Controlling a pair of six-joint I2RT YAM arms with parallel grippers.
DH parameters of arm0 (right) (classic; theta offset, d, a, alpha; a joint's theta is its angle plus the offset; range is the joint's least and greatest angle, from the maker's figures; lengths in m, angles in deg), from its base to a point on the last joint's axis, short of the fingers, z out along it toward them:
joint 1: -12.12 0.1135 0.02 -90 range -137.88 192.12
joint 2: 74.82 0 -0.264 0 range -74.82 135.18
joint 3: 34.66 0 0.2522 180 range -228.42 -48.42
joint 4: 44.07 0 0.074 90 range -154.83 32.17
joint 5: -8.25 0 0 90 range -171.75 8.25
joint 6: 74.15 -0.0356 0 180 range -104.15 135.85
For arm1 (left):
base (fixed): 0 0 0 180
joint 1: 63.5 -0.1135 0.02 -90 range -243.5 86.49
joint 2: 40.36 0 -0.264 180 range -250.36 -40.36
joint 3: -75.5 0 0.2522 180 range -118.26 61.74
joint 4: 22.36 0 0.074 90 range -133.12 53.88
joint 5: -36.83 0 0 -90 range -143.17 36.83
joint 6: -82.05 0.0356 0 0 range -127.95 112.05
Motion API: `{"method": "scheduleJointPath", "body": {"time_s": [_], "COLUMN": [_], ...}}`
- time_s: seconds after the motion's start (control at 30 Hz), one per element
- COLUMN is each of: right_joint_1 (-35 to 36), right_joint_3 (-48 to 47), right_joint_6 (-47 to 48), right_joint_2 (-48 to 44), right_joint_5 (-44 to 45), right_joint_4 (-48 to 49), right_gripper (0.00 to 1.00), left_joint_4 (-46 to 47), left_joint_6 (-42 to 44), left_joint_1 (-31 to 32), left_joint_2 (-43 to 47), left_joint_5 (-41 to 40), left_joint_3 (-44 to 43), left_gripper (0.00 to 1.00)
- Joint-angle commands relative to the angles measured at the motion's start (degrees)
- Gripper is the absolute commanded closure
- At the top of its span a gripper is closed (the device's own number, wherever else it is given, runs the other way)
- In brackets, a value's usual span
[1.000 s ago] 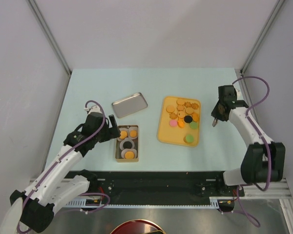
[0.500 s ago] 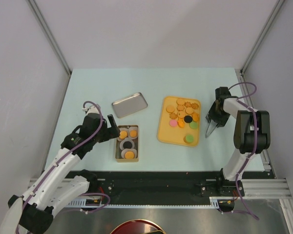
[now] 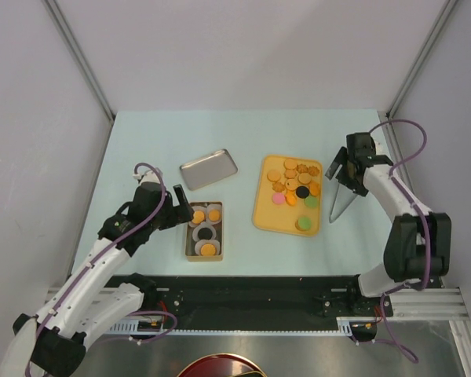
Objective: Pack the cookies
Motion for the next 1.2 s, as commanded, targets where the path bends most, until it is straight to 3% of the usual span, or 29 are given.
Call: {"method": "scheduleJointPath", "body": {"time_s": [0.0, 0.17, 0.27, 0.47, 0.53, 0.7, 0.77, 0.83, 0.9, 0.97, 1.17], "right_joint_1": [5.83, 19.54, 27.19, 40.38, 44.23, 46.1, 46.45, 46.54, 46.45, 46.28, 45.58], "right_joint_3": [-0.57, 3.8, 5.66, 11.11, 12.95, 14.81, 14.81, 14.98, 15.16, 14.64, 14.02], "right_joint_6": [-1.99, 0.99, 0.99, -0.06, 0.38, 2.39, 2.93, 4.06, 4.95, 5.65, 5.65], "right_joint_2": [-12.39, -24.34, -25.77, -25.07, -24.81, -25.16, -25.33, -25.51, -25.95, -25.69, -23.58], "right_joint_5": [3.34, 3.09, 3.52, 14.41, 17.66, 12.76, 10.65, 9.16, 7.22, 5.99, 4.32], "right_joint_4": [-0.77, 6.69, 9.69, 12.23, 14.25, 19.26, 20.06, 21.73, 23.13, 23.4, 22.96], "right_gripper": [0.1, 0.15, 0.17, 0.22, 0.25, 0.33, 0.4, 0.47, 0.48, 0.44, 0.42], "left_joint_4": [1.27, 1.79, 1.01, -0.23, 3.1, 4.35, 3.29, 2.94, 3.29, 3.99, 5.48], "left_joint_6": [-0.42, -0.77, -1.91, -3.93, -3.76, -4.46, -3.94, -2.97, -2.0, -1.74, -1.39], "left_joint_1": [0.3, 0.3, 0.04, -2.51, -3.65, -10.77, -12.52, -13.06, -13.15, -13.15, -13.15], "left_joint_2": [-1.18, -6.35, -14.17, -31.31, -35.43, -46.34, -51.77, -54.95, -58.03, -59.27, -63.23], "left_joint_5": [0.07, -0.02, -1.33, -8.36, -9.33, -6.19, -5.38, -4.42, -4.07, -3.63, -3.45], "left_joint_3": [-1.77, -8.35, -15.38, -28.49, -29.55, -34.11, -37.89, -41.39, -42.9, -44.49, -45.46], "left_gripper": [0.0, 0.0, 0.0, 0.0, 0.07, 0.19, 0.31, 0.56, 0.55, 0.46, 0.44]}}
